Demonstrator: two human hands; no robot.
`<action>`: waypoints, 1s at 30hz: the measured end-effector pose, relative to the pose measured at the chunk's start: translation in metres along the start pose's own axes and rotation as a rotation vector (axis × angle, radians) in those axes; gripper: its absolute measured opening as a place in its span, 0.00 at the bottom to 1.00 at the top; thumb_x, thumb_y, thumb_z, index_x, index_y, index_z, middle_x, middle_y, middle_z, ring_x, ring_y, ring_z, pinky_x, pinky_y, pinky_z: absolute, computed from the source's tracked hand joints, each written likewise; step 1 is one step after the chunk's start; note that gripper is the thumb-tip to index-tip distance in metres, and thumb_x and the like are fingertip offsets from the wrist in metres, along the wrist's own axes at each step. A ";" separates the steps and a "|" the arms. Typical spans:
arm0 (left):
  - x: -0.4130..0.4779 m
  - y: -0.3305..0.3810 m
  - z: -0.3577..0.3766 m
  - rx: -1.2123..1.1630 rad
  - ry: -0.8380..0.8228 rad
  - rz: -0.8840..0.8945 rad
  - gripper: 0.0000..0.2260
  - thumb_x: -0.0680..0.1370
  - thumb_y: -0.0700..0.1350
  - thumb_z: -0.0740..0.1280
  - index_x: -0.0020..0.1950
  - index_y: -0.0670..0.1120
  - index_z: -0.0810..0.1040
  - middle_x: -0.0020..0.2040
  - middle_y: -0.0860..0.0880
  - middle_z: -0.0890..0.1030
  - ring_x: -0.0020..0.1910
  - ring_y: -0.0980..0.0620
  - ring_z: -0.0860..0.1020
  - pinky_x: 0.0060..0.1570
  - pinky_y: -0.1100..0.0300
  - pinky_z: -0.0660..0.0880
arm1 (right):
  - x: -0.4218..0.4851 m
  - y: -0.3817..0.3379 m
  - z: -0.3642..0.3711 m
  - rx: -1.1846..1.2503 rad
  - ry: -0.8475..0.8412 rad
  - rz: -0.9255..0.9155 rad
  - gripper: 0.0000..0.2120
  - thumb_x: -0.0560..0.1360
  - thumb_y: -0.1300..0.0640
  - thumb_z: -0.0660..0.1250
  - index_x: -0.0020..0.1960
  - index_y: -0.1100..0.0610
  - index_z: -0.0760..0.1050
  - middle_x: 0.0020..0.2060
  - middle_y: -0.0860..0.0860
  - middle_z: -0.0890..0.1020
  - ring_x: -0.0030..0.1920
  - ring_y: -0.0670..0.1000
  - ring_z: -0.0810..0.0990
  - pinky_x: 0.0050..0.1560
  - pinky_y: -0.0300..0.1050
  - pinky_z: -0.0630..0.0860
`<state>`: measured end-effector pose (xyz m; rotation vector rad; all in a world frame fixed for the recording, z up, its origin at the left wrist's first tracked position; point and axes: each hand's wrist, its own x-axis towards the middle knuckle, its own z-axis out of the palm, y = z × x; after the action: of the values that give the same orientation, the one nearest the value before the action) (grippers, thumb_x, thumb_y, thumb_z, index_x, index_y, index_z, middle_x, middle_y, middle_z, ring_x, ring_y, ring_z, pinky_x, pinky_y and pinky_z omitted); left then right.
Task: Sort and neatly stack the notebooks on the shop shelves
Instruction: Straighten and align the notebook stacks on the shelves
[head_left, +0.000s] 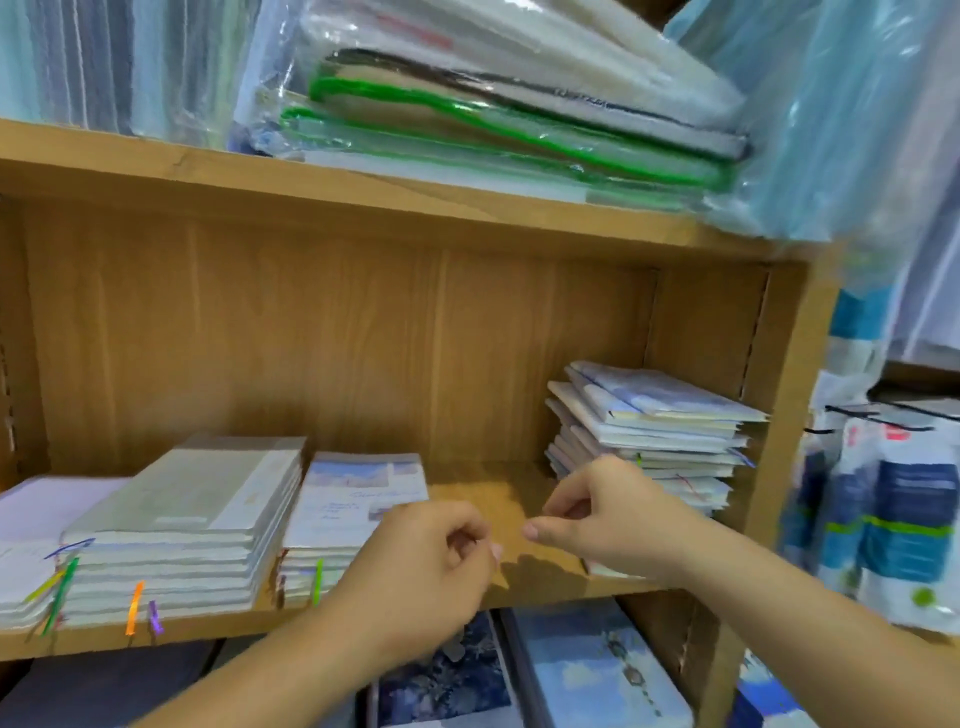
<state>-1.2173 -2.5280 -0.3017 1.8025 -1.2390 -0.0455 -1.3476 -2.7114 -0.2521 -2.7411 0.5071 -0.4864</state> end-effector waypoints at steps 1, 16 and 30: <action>0.018 0.010 0.008 -0.016 -0.030 0.012 0.05 0.78 0.51 0.71 0.45 0.53 0.82 0.32 0.61 0.78 0.31 0.62 0.73 0.32 0.69 0.70 | -0.007 0.010 -0.017 -0.008 0.059 0.012 0.23 0.72 0.34 0.71 0.41 0.54 0.85 0.28 0.49 0.80 0.27 0.45 0.74 0.30 0.44 0.70; 0.162 0.073 0.067 -0.461 0.017 -0.248 0.19 0.80 0.55 0.69 0.38 0.41 0.80 0.29 0.45 0.79 0.25 0.53 0.74 0.29 0.61 0.74 | -0.005 0.094 -0.097 -0.439 0.386 0.051 0.22 0.79 0.35 0.63 0.71 0.40 0.74 0.60 0.41 0.77 0.62 0.47 0.73 0.60 0.48 0.74; 0.192 0.100 0.062 -0.401 -0.057 -0.369 0.15 0.74 0.55 0.76 0.47 0.43 0.80 0.34 0.48 0.77 0.26 0.54 0.71 0.21 0.67 0.63 | 0.006 0.102 -0.091 -0.540 0.536 -0.119 0.10 0.81 0.48 0.66 0.59 0.46 0.84 0.43 0.45 0.84 0.45 0.54 0.78 0.46 0.53 0.74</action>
<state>-1.2251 -2.7201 -0.1847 1.6550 -0.8459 -0.5204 -1.4060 -2.8264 -0.2059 -3.1451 0.6828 -1.3022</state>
